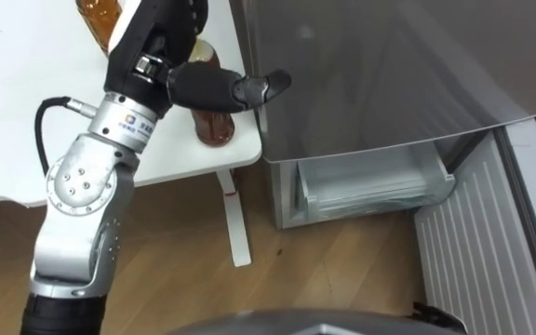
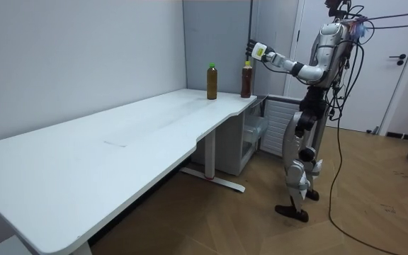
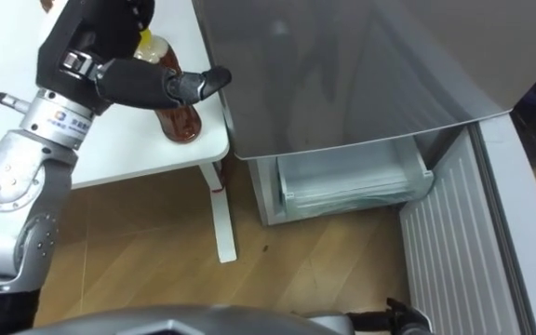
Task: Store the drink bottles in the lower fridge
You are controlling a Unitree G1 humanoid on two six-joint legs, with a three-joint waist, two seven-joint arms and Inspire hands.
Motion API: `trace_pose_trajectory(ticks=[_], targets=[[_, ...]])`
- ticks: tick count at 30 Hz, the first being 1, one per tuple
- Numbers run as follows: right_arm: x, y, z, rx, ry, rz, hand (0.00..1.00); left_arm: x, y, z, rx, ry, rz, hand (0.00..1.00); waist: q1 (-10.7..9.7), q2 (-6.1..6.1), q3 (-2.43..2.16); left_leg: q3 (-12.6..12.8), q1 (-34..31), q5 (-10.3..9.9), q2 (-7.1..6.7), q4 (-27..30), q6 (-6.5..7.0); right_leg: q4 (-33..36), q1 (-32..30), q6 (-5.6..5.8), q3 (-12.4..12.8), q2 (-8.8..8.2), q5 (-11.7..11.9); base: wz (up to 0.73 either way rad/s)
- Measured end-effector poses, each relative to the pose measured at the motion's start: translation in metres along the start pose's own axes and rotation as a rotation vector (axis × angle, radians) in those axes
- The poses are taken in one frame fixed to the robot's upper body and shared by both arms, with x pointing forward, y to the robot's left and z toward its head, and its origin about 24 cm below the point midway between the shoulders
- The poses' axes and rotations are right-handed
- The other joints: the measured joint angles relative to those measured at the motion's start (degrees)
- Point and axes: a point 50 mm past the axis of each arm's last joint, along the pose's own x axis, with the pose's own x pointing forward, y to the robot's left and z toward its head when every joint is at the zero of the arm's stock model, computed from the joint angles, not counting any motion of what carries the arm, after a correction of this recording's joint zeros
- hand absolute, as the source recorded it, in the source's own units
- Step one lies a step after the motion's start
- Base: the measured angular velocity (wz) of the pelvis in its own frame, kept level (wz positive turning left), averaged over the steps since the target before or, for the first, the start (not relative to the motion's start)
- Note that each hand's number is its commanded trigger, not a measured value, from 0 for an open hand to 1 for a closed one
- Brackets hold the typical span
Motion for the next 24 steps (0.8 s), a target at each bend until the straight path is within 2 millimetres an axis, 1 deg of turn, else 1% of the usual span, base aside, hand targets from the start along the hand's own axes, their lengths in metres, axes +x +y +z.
trace_pose_trajectory(ticks=[5,7,9,17,24], targets=[[-0.0002,-0.0003,-0.0016,0.001,0.003,-0.001,0.0,0.0,0.0003,0.0007,0.001,-0.003,0.001,0.0,0.0,0.05,-0.16,-0.1,-0.2,0.0,0.02,0.1,0.0,0.0,-0.1,0.0,0.0,0.01,0.0,0.0],[-0.0003,-0.0005,-0.0024,0.002,0.006,-0.001,0.0,0.0,0.0006,0.0008,0.001,-0.004,0.006,0.0,-0.1,0.07,-0.38,-0.1,-0.1,0.0,0.03,0.4,0.0,0.0,0.0,-0.01,0.0,0.02,0.0,0.0],[-0.0004,-0.0008,-0.0034,0.002,0.01,-0.001,0.0,0.0002,0.0002,0.0011,-0.004,-0.008,0.01,0.0,0.0,0.05,-0.47,0.0,0.1,0.0,0.04,0.4,0.01,0.0,0.0,-0.01,0.1,0.02,0.0,-0.02],[-0.0006,-0.0007,-0.0051,0.006,0.014,0.0,0.0,0.0003,0.0019,0.0024,-0.006,-0.016,0.053,0.0,0.2,-0.17,-0.39,0.3,0.5,0.0,0.08,0.0,0.01,0.1,0.1,-0.01,0.2,0.02,0.0,0.0],[-0.001,0.0006,-0.0084,0.007,0.021,0.003,0.0,-0.0002,0.0053,0.0048,0.001,-0.039,0.109,0.0,1.1,-1.09,-0.03,0.3,0.4,0.0,0.08,0.0,0.01,-0.2,0.0,0.0,0.3,0.03,0.0,0.0]])
